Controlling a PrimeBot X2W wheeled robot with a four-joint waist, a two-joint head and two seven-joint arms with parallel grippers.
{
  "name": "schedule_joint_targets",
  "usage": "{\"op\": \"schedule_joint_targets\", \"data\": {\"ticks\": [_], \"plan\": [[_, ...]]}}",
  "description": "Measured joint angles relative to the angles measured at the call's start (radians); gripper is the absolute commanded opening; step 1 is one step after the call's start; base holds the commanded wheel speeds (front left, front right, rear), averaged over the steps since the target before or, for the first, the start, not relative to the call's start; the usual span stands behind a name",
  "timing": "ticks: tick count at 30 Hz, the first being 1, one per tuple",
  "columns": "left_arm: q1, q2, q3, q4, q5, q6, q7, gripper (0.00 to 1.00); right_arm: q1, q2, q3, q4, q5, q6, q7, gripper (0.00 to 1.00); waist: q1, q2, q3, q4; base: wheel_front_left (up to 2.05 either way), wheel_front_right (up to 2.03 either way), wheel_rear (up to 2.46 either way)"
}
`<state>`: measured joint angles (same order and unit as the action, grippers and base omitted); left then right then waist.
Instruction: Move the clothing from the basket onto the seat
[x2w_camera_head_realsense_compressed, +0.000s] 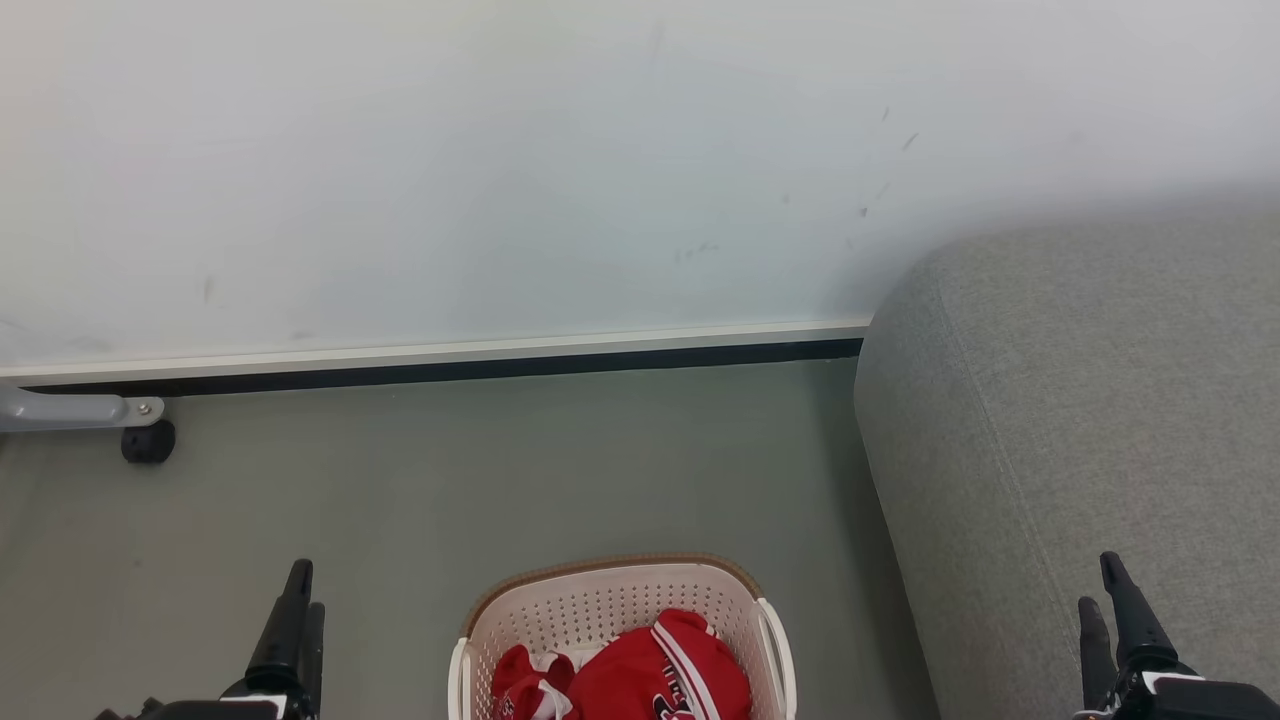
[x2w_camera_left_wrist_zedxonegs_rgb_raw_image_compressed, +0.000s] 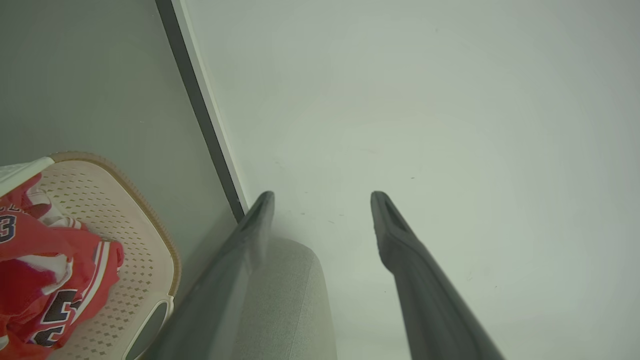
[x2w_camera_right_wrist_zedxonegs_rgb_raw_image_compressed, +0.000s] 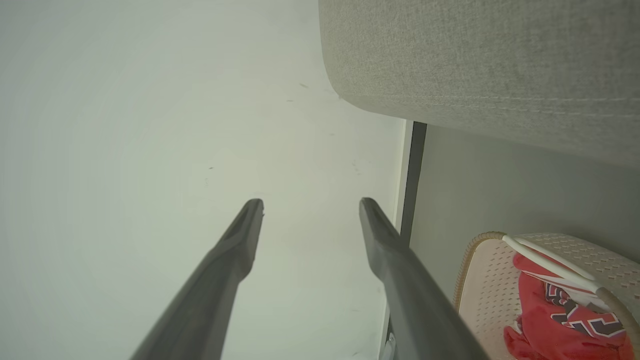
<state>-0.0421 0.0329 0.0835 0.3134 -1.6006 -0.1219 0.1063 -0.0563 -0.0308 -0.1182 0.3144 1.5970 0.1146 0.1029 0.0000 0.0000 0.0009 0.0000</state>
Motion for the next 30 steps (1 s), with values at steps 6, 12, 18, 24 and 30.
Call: {"op": "schedule_joint_targets", "data": {"ticks": [6, 12, 18, 24, 30], "plan": [[0.000, 0.000, -0.007, -0.009, 0.002, 0.000, -0.014, 1.00, 0.000, 0.000, 0.015, -0.010, -0.004, 0.000, -0.021, 1.00, 0.0000, 0.0000, -0.001, 0.000, 0.00, 0.00, 0.00], [-0.001, 0.001, -0.020, -0.025, 0.022, 0.000, -0.038, 1.00, -0.001, 0.000, 0.032, -0.022, -0.026, 0.000, -0.044, 1.00, 0.0000, 0.0000, -0.001, -0.001, 0.00, 0.00, 0.00], [-0.001, 0.008, -0.031, -0.043, 0.059, 0.000, -0.063, 1.00, -0.005, -0.005, 0.057, -0.040, -0.077, 0.000, -0.067, 1.00, 0.0000, 0.0000, -0.001, -0.003, 0.00, 0.00, 0.00], [-0.008, 0.031, -0.055, -0.059, 0.134, 0.000, -0.086, 1.00, -0.016, -0.016, 0.087, -0.057, -0.144, 0.000, -0.088, 1.00, 0.0000, 0.0000, 0.000, -0.006, 0.00, 0.00, 0.00], [-0.009, 0.052, -0.084, -0.066, 0.233, 0.002, -0.109, 1.00, -0.017, -0.032, 0.119, -0.067, -0.227, 0.000, -0.108, 1.00, 0.0000, 0.0000, 0.001, -0.009, 0.00, 0.00, 0.00]]}}
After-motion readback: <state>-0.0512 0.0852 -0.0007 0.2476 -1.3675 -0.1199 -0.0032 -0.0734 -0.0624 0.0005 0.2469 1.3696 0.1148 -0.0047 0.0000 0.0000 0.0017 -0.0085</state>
